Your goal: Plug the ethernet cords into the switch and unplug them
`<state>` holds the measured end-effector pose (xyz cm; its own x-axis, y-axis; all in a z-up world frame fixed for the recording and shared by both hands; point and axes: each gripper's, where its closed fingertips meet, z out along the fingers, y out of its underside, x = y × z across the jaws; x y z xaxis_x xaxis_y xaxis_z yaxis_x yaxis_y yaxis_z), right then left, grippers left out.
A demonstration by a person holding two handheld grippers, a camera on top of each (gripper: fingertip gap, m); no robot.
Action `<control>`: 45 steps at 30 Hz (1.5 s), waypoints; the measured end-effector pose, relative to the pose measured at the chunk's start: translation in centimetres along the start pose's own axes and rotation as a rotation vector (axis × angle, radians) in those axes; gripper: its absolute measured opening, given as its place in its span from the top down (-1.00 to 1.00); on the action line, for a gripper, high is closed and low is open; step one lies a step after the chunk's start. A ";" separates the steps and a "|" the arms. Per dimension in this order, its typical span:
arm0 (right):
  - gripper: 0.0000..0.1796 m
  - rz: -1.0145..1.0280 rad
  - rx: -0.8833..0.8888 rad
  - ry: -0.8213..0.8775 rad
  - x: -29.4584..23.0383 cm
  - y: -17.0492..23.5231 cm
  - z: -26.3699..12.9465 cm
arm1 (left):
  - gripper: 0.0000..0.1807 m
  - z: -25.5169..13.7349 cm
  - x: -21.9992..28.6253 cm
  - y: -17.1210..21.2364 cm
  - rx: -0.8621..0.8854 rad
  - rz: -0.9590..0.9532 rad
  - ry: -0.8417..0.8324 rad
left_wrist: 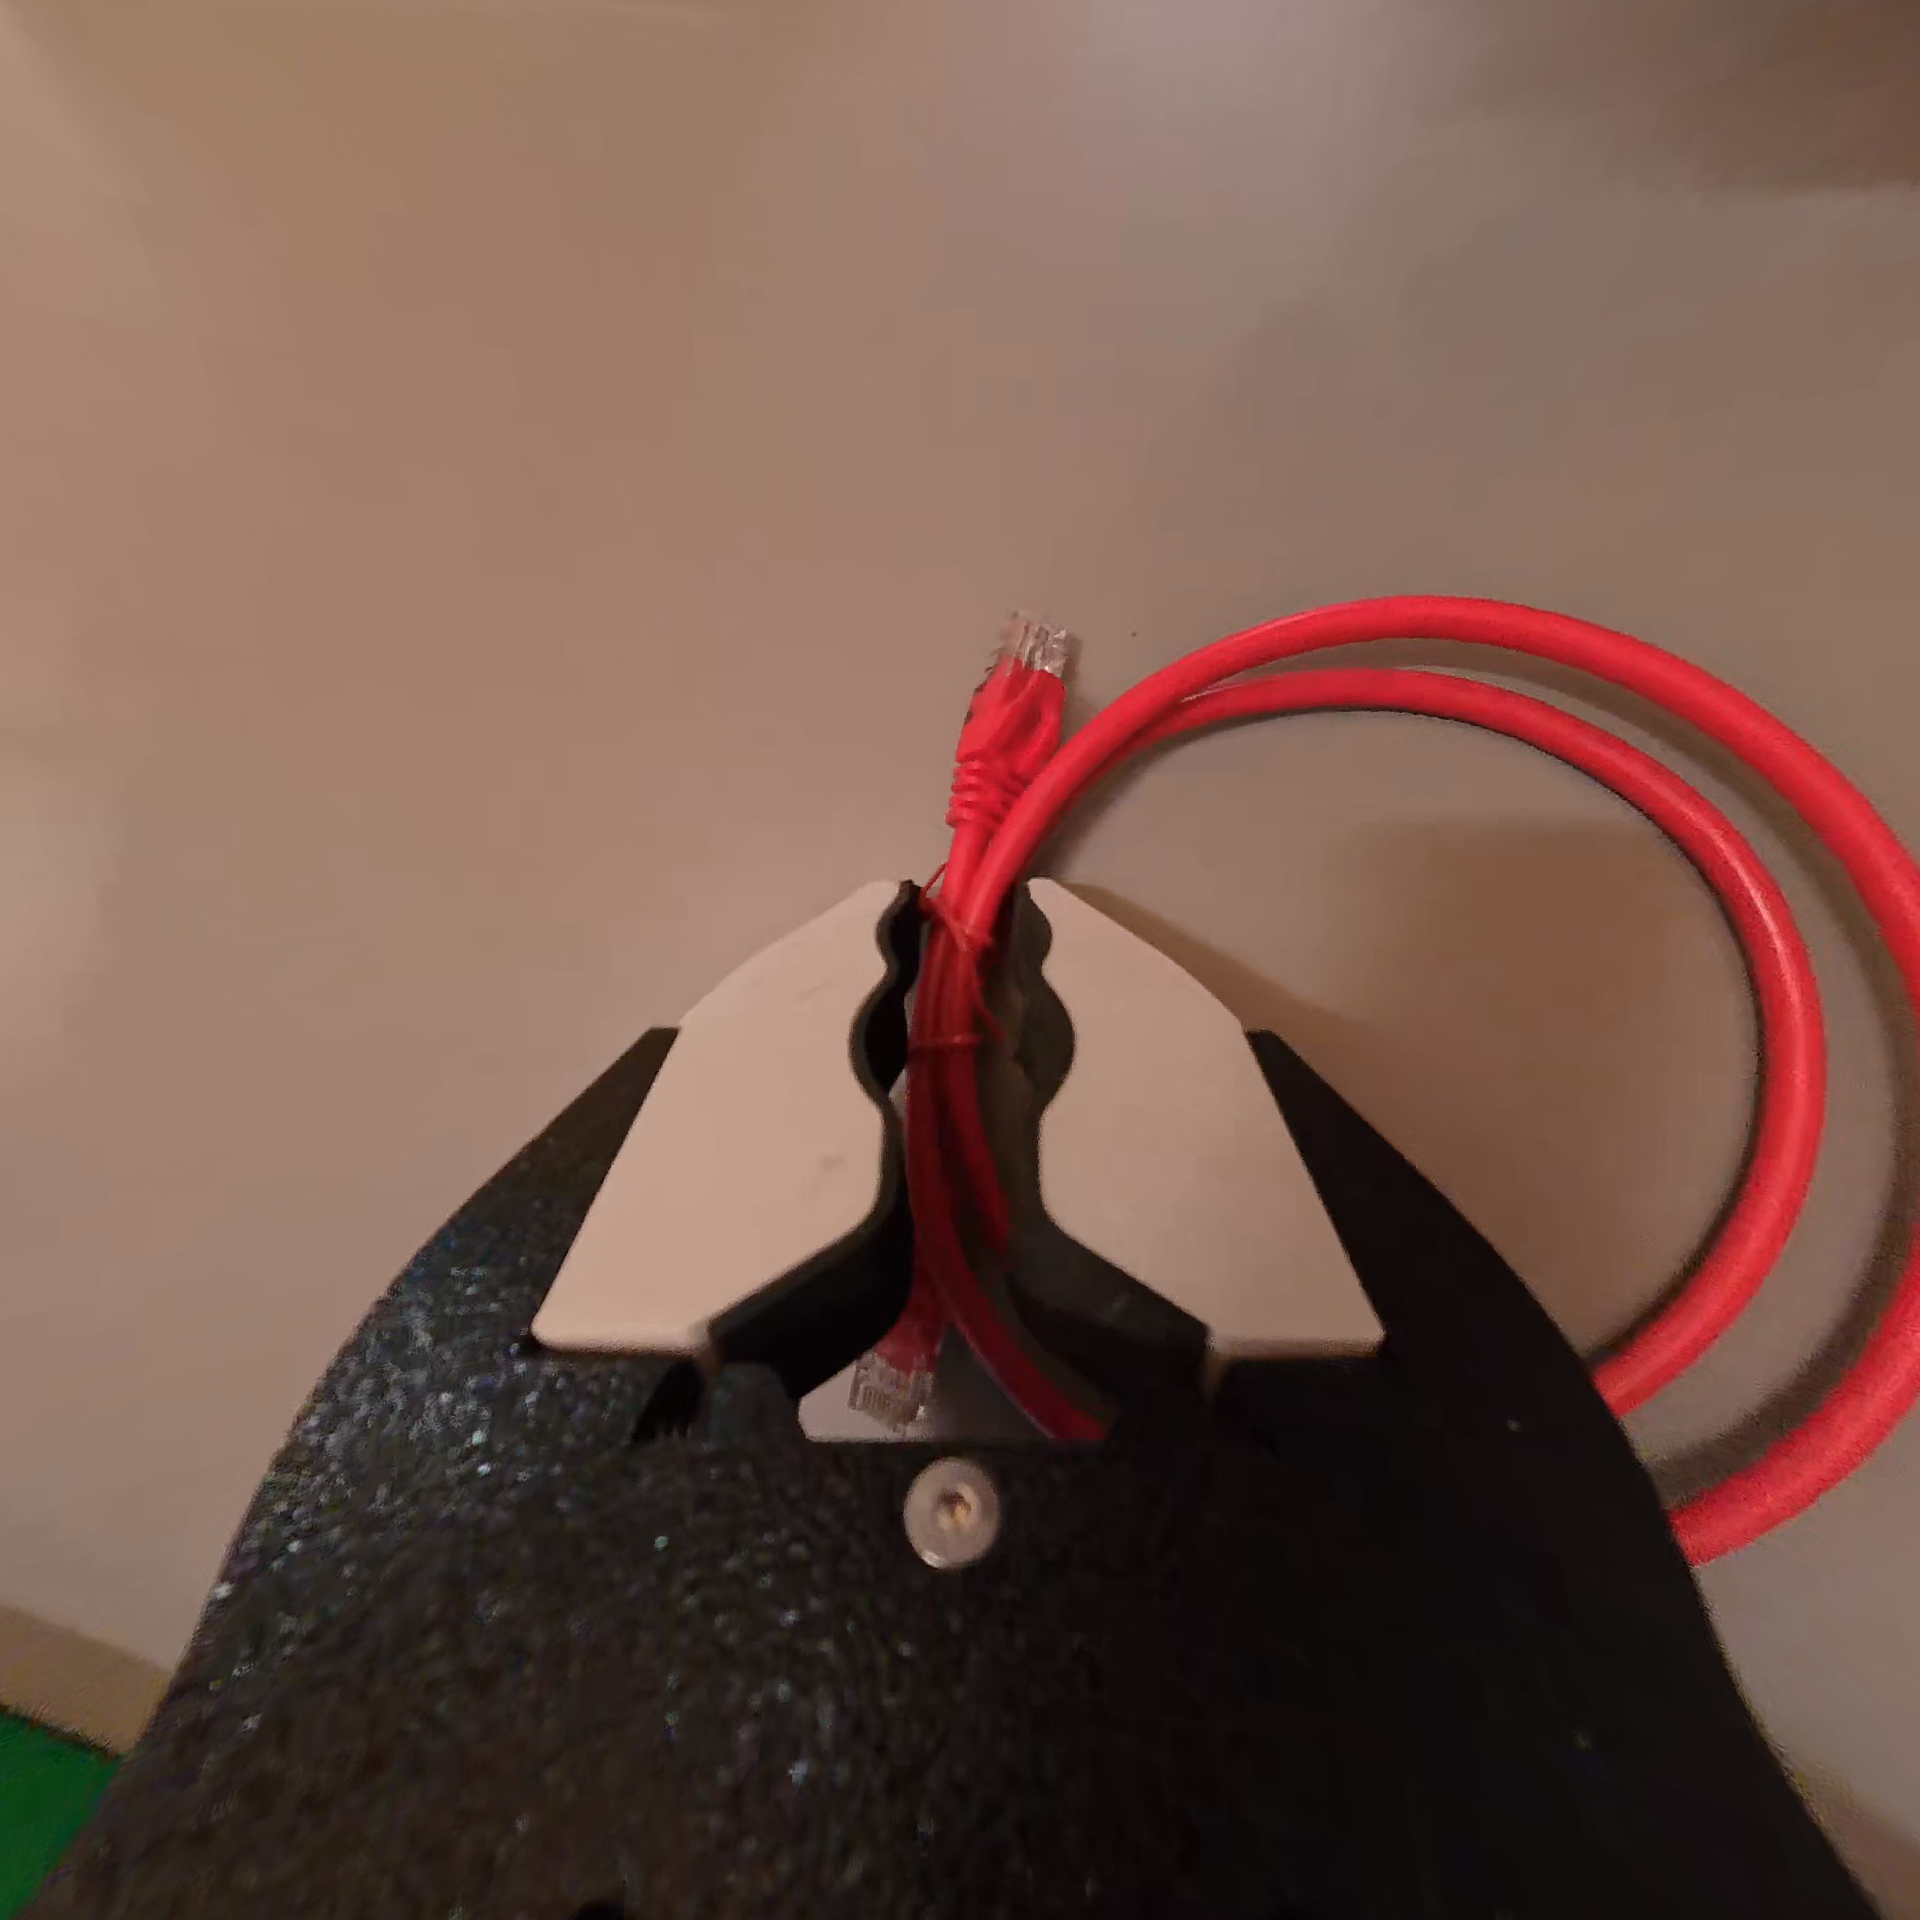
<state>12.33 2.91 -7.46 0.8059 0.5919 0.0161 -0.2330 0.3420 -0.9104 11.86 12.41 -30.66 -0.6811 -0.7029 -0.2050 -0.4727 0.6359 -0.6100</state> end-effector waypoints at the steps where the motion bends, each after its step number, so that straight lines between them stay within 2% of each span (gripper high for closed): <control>1: 0.16 -0.009 -0.018 0.006 0.0 0.2 0.0 | 0.83 0.1 -0.1 0.0 0.008 -0.014 -0.014; 8: 0.15 -0.078 -0.116 0.056 -0.5 0.7 0.5 | 0.85 -0.7 -0.4 -0.1 0.073 -0.067 -0.039; 16: 0.16 -0.088 -0.161 0.159 -0.5 1.7 -1.1 | 0.86 -5.8 -1.0 -4.2 0.191 -0.201 0.022; 20: 0.16 -0.103 -0.168 0.165 -0.3 1.5 -1.8 | 0.86 -7.1 0.9 -5.6 0.177 -0.275 0.199; 24: 0.16 -0.090 -0.160 0.162 -0.2 1.4 -2.0 | 0.85 -6.0 4.1 -3.7 0.017 -0.360 0.434; 26: 0.16 -0.091 -0.170 0.162 -0.2 1.6 -2.0 | 0.85 -4.2 4.7 -2.0 -0.047 -0.322 0.422; 29: 0.16 -0.100 -0.181 0.161 -0.3 1.6 -1.9 | 0.85 -2.5 6.0 -1.6 -0.009 -0.195 0.421; 32: 0.16 -0.101 -0.176 0.163 -0.3 1.5 -2.0 | 0.83 -1.3 5.8 -1.5 -0.002 -0.088 0.301; 37: 0.16 -0.096 -0.172 0.163 -0.1 1.5 -2.3 | 0.62 -1.7 4.3 -2.9 0.075 0.043 0.098; 41: 0.16 -0.096 -0.173 0.160 -0.1 1.5 -2.3 | 0.72 -1.4 4.9 -2.9 0.092 0.170 0.073; 45: 0.16 -0.096 -0.176 0.158 -0.1 1.6 -2.3 | 0.82 -0.9 5.7 -2.8 0.112 0.212 0.121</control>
<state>13.16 1.72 -9.83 0.8980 0.4366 0.0540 -0.0639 0.2509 -0.9659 8.77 6.94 -29.46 -0.8232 -0.5106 -0.2483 -0.2526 0.7210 -0.6453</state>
